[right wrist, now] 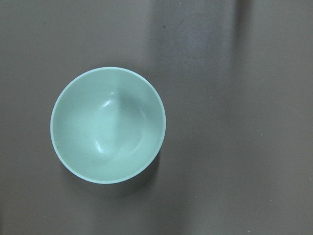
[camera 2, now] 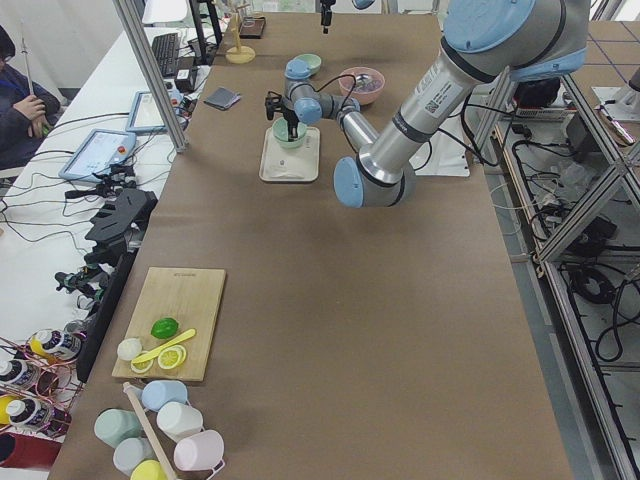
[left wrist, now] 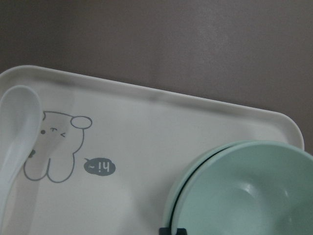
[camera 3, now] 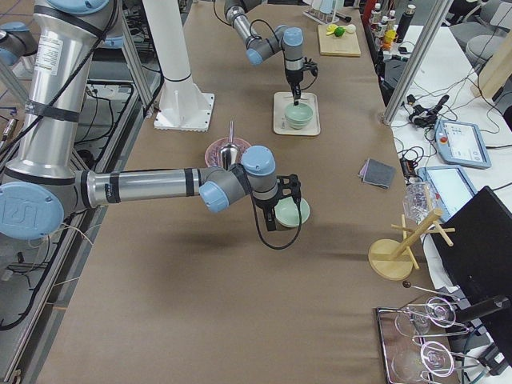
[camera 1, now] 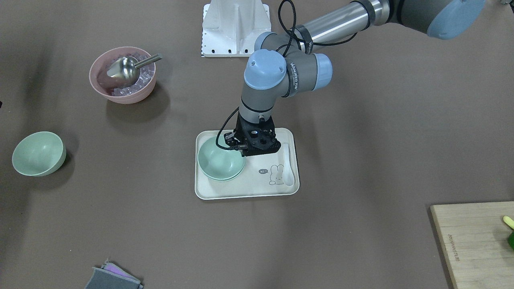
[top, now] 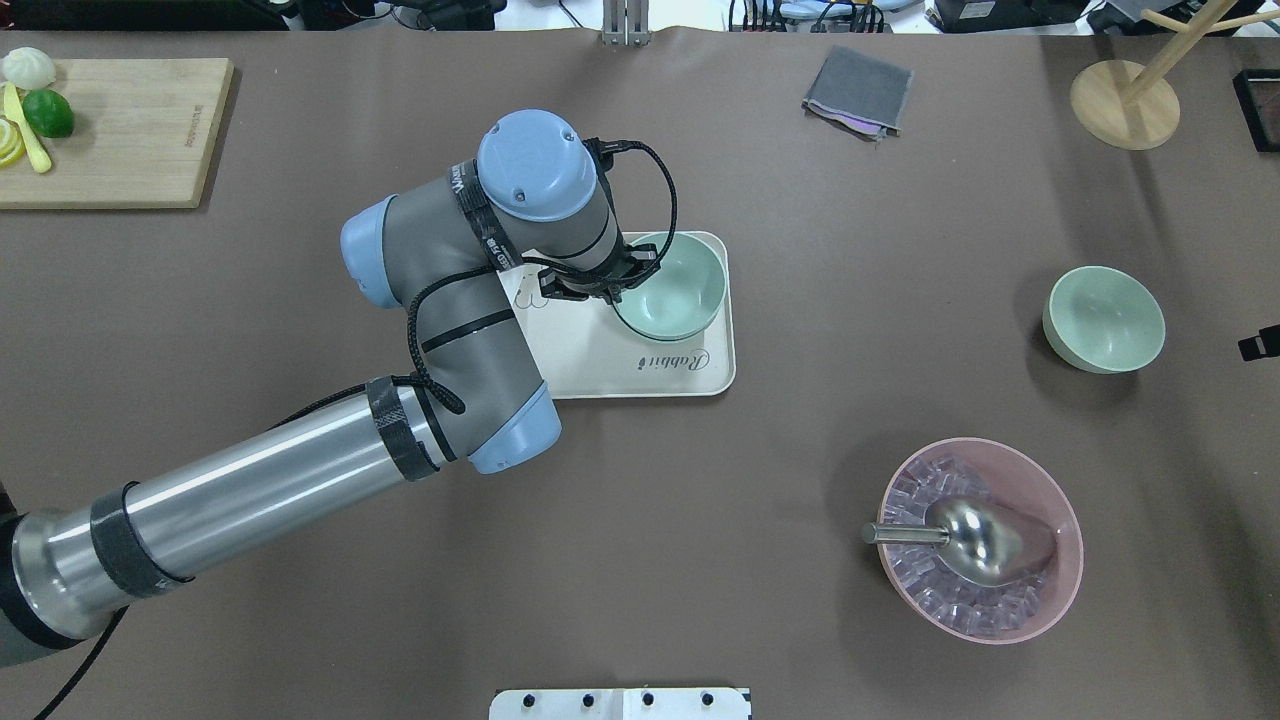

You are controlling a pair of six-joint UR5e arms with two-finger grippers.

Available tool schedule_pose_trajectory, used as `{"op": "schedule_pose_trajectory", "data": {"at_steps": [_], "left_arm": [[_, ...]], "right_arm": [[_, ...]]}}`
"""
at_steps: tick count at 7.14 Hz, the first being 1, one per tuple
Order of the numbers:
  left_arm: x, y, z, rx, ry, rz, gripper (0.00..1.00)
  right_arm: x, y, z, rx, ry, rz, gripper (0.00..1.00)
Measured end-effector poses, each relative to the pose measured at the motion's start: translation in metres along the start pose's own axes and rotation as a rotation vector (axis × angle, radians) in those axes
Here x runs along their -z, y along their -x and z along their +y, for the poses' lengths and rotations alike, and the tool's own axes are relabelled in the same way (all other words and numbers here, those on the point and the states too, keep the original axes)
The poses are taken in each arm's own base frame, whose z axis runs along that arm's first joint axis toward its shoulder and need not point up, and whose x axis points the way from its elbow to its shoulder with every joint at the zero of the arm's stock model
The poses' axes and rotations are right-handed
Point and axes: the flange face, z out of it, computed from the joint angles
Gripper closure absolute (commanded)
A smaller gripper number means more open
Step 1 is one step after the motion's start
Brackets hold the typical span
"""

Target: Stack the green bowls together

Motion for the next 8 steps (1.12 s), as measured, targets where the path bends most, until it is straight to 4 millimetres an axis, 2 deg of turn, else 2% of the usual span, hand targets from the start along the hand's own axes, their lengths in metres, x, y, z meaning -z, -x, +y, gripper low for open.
{"op": "schedule_pose_trajectory", "data": {"at_steps": [5, 6, 7, 8], "left_arm": [[-0.0014, 0.0015, -0.0009, -0.002, -0.007, -0.004, 1.0], [-0.0014, 0.0017, -0.0009, -0.003, -0.007, -0.004, 0.72], [-0.0011, 0.0017, -0.0008, -0.007, -0.007, -0.004, 0.07], [-0.0006, 0.002, -0.0006, -0.025, -0.007, -0.003, 0.02]], "right_arm": [[-0.0002, 0.0002, 0.0, 0.001, 0.0, 0.0, 0.0], [-0.0002, 0.0002, 0.0001, 0.0, 0.0, 0.0, 0.0], [-0.0002, 0.0002, 0.0001, 0.001, 0.0, 0.0, 0.0], [-0.0002, 0.0002, 0.0, 0.002, 0.0, 0.0, 0.0]]}}
